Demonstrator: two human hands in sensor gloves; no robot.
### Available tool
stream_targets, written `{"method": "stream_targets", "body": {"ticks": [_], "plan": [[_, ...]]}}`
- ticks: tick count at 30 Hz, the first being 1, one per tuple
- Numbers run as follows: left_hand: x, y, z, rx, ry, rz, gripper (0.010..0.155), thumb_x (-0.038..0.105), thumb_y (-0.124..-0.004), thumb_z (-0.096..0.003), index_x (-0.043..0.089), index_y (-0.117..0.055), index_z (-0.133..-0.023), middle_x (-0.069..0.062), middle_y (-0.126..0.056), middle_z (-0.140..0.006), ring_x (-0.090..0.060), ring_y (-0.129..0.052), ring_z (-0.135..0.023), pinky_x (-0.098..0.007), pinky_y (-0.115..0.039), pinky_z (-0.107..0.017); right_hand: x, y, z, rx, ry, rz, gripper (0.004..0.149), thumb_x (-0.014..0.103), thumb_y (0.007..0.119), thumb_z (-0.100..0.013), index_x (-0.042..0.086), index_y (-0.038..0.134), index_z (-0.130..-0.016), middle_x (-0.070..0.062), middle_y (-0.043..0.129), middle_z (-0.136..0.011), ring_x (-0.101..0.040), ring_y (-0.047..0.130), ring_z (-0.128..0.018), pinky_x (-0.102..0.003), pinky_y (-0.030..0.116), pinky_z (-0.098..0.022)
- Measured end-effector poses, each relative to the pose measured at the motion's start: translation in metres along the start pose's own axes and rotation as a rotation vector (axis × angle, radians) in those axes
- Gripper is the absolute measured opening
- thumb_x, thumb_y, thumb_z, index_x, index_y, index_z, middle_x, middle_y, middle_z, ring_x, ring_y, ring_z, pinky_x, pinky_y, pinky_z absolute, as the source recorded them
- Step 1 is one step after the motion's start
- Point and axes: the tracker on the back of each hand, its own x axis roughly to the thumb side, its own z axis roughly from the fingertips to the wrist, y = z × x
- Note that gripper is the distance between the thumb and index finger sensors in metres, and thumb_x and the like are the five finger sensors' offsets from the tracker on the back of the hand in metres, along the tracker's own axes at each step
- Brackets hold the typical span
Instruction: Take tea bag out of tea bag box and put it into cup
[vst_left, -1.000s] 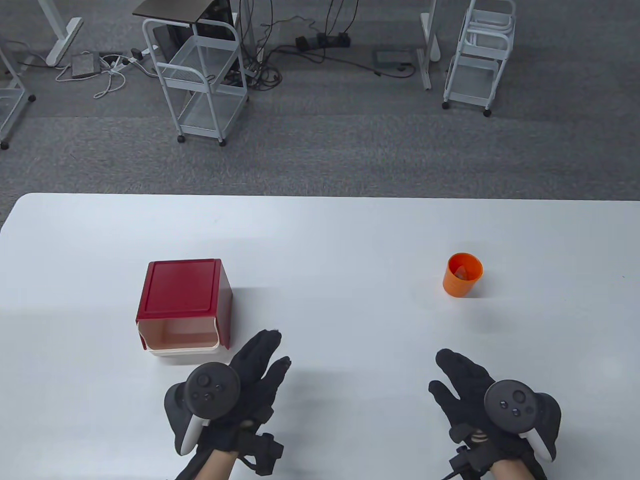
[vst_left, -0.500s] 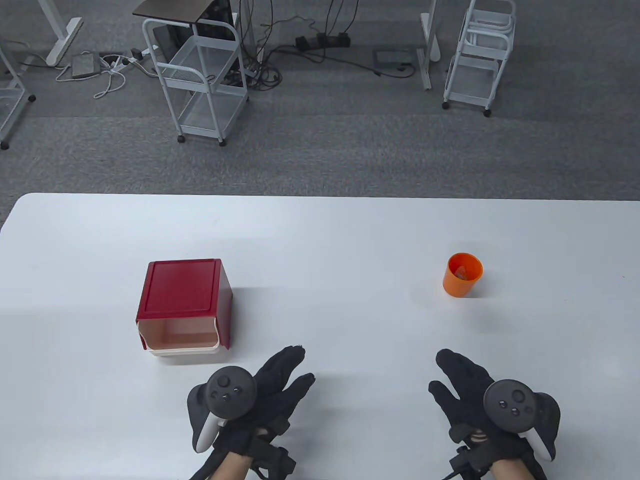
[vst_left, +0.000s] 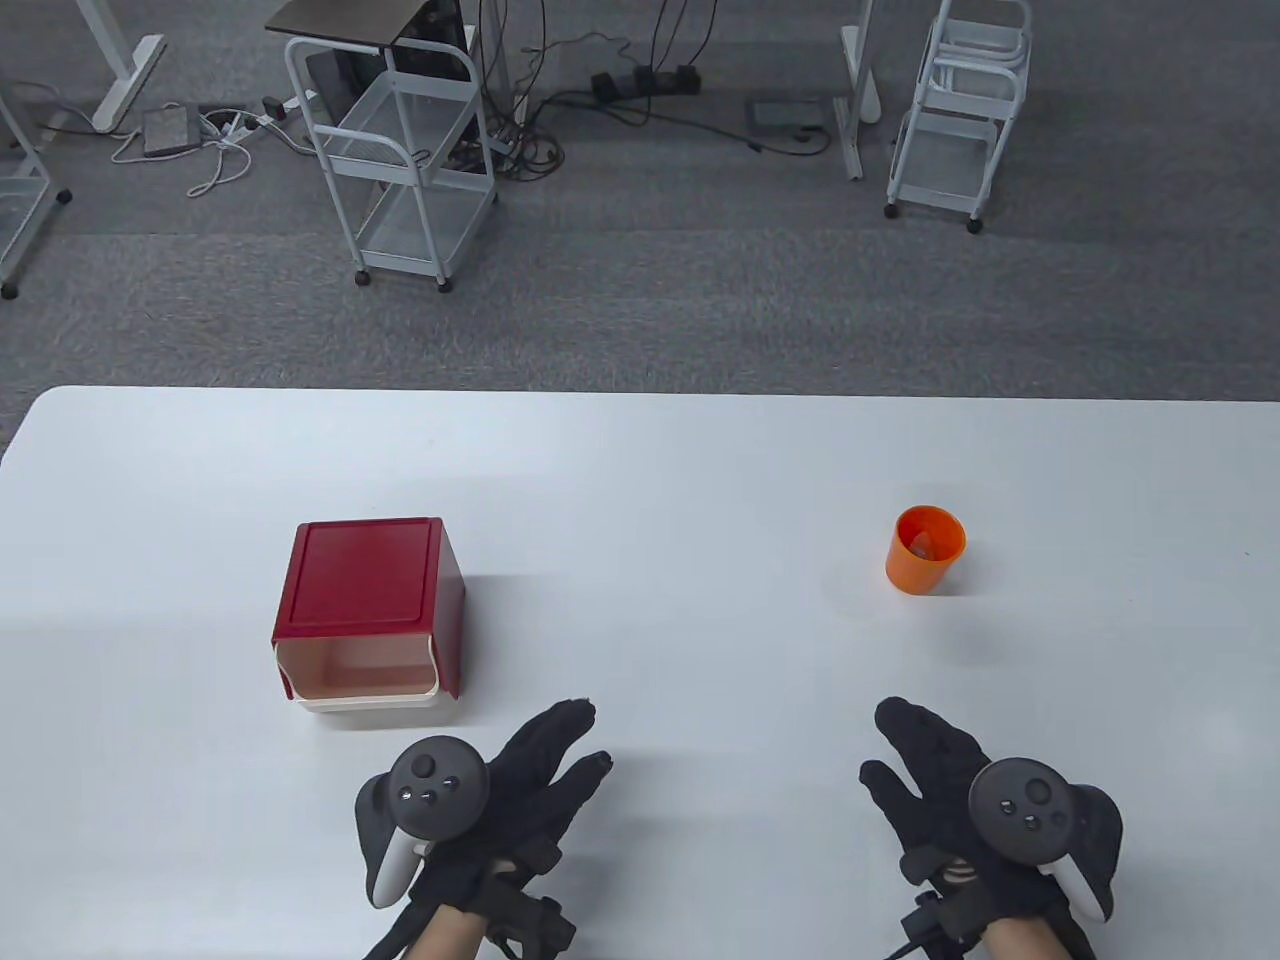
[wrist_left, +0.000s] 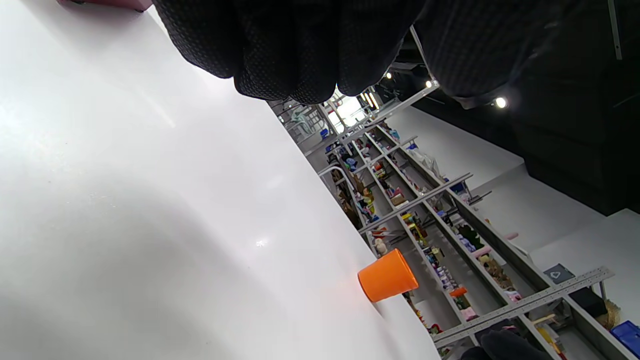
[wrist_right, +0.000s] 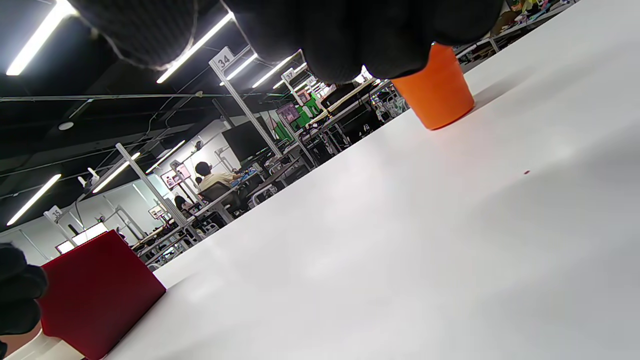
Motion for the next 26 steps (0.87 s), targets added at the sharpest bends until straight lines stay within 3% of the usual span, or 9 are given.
{"method": "stream_targets", "body": {"ticks": [26], "plan": [[-0.0059,0.0041,-0.0007,0.002,0.020,0.007,0.066,0.058,-0.070,-0.0493,0.029,-0.068,-0.108,-0.004,-0.069,-0.118,-0.030,-0.074,-0.104,-0.044,-0.065,-0.076,0.0005,0.0026,-0.0012,0.022,0.004,0.011,0.064,0.051,0.074,-0.046,0.019,0.061,-0.099,-0.019,0.066,-0.104,-0.049,0.068,-0.089,-0.058,0.059,-0.067]]}}
